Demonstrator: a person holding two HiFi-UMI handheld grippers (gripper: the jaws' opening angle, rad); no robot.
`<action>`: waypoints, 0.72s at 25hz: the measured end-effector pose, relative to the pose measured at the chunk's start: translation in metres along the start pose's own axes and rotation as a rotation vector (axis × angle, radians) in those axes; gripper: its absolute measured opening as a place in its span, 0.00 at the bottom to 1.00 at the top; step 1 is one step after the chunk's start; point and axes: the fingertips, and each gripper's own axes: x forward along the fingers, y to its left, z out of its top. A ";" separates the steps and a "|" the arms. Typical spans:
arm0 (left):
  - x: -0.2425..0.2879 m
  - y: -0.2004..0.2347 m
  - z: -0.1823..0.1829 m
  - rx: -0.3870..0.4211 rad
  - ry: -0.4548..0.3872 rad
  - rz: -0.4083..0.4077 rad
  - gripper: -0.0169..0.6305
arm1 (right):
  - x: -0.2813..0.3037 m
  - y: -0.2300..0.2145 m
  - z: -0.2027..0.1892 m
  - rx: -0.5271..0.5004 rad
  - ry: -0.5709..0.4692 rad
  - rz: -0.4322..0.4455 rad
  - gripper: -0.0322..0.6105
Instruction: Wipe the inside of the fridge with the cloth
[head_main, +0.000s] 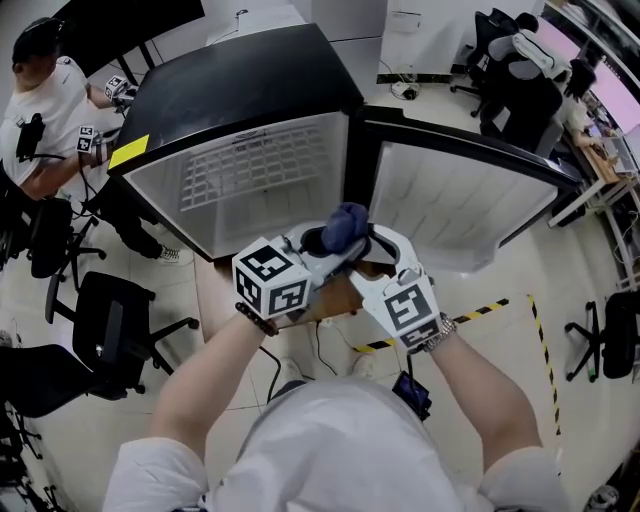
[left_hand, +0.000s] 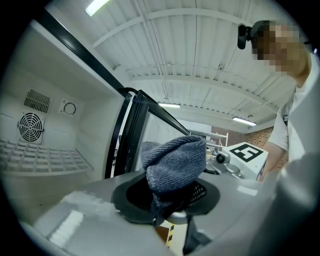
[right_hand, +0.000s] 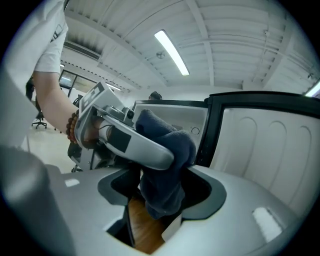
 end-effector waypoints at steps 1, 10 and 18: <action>0.002 -0.001 0.000 0.003 0.004 -0.001 0.22 | -0.001 -0.002 0.000 0.006 -0.003 -0.009 0.46; 0.021 -0.009 0.008 0.056 0.010 0.042 0.22 | -0.011 -0.023 0.001 0.021 -0.033 -0.095 0.46; 0.034 -0.016 0.011 -0.020 0.047 0.019 0.35 | -0.020 -0.037 0.002 0.050 -0.086 -0.138 0.26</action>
